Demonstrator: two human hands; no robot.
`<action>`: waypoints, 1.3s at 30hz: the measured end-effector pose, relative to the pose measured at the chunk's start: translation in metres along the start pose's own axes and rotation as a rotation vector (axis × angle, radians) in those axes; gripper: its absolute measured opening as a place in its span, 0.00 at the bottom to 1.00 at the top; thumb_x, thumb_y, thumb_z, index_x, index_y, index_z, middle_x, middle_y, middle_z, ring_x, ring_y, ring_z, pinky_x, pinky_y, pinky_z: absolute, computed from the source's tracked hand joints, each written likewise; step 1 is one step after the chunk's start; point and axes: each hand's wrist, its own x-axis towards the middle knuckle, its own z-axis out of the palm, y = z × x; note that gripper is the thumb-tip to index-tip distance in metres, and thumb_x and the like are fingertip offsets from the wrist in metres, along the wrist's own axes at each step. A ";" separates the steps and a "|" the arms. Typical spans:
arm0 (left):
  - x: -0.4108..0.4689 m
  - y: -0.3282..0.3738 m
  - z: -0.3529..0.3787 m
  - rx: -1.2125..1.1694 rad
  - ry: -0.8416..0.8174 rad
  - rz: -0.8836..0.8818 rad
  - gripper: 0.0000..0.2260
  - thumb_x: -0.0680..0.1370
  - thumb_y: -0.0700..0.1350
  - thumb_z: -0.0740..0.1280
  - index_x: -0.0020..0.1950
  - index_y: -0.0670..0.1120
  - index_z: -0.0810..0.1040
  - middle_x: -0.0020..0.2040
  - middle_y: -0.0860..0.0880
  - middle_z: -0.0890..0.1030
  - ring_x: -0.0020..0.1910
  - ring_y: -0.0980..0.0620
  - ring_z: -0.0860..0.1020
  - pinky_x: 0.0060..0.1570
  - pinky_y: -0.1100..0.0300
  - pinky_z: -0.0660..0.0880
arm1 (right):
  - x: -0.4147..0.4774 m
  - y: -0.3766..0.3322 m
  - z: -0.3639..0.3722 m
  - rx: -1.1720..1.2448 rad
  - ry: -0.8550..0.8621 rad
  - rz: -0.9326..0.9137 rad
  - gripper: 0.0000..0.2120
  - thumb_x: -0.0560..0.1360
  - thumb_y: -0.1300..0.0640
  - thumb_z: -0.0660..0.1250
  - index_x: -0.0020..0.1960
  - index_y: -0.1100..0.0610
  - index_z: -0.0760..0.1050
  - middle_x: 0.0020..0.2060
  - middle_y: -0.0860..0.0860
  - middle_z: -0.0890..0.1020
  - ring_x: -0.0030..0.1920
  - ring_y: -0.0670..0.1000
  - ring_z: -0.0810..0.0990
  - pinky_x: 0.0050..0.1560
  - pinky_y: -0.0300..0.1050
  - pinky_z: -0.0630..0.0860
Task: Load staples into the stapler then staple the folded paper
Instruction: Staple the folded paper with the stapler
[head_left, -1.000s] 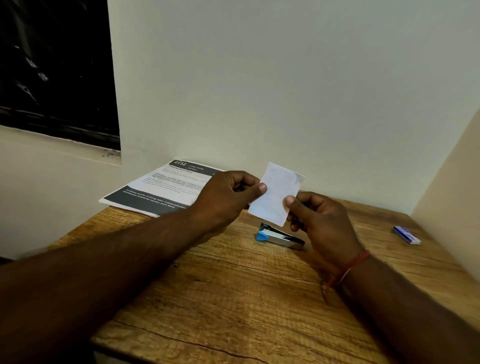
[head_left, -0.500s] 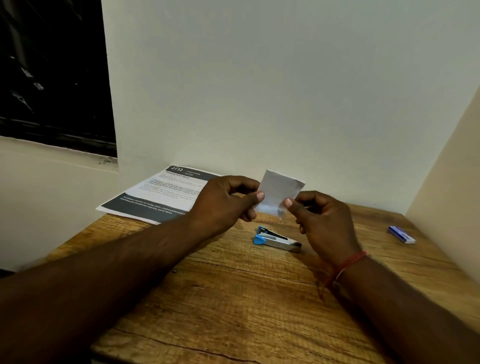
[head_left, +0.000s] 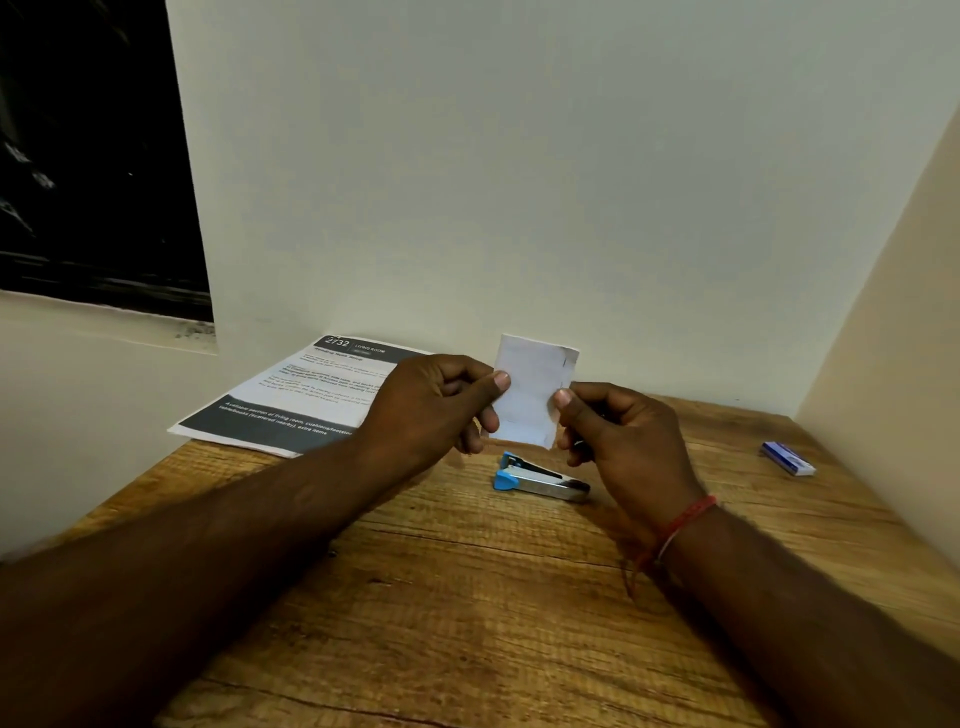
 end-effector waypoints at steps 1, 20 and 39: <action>0.002 -0.001 -0.001 0.044 0.029 0.018 0.11 0.85 0.48 0.74 0.48 0.42 0.87 0.33 0.45 0.85 0.27 0.51 0.78 0.32 0.59 0.78 | 0.000 0.000 0.000 -0.001 0.005 -0.001 0.06 0.83 0.57 0.74 0.52 0.55 0.90 0.39 0.58 0.88 0.36 0.49 0.84 0.36 0.44 0.84; 0.072 -0.065 -0.134 1.108 0.074 -0.532 0.21 0.84 0.64 0.63 0.53 0.47 0.82 0.59 0.47 0.83 0.66 0.40 0.82 0.74 0.40 0.72 | 0.008 0.009 -0.013 -0.835 -0.347 0.065 0.08 0.75 0.44 0.83 0.50 0.46 0.90 0.43 0.42 0.88 0.43 0.41 0.84 0.42 0.40 0.75; 0.048 -0.057 -0.075 0.894 0.233 0.043 0.19 0.78 0.66 0.77 0.62 0.56 0.85 0.57 0.56 0.87 0.60 0.47 0.84 0.61 0.47 0.64 | 0.060 0.060 -0.174 -1.247 0.302 0.509 0.15 0.73 0.48 0.77 0.53 0.57 0.88 0.44 0.55 0.85 0.46 0.59 0.84 0.53 0.51 0.86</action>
